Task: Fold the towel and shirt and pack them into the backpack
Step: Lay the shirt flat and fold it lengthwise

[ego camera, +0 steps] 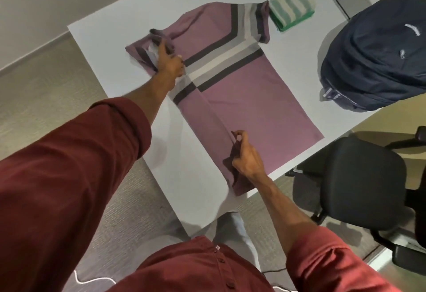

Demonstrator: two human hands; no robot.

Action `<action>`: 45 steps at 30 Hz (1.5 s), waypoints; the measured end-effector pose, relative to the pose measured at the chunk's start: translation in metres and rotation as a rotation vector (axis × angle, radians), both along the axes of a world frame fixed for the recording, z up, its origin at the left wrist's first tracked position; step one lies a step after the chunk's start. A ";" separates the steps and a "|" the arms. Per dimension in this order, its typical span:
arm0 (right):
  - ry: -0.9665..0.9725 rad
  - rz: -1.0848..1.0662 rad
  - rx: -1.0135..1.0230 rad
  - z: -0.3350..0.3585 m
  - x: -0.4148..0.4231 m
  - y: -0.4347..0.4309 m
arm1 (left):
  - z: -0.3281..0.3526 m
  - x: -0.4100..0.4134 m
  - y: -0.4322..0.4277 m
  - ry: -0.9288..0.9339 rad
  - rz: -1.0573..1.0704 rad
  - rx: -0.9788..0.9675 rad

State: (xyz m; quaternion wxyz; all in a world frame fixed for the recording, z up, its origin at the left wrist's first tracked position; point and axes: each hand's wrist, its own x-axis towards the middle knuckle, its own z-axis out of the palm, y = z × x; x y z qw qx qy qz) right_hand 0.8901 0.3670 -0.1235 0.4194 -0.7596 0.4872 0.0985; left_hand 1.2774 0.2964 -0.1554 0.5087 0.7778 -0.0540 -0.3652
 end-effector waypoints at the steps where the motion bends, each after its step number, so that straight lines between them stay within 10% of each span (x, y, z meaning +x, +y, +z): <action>1: 0.043 0.012 0.009 -0.003 -0.002 -0.006 | -0.001 -0.008 -0.007 0.017 -0.084 0.013; 14: 0.366 0.136 -0.006 -0.008 -0.020 -0.034 | -0.058 -0.017 0.065 -0.792 -0.537 0.310; 29: 0.928 0.470 0.123 0.012 -0.014 -0.052 | -0.066 0.001 0.056 -0.832 -0.824 0.367; 45: 0.407 0.460 -0.161 0.016 0.204 -0.099 | -0.057 0.030 0.090 -0.908 -0.634 0.367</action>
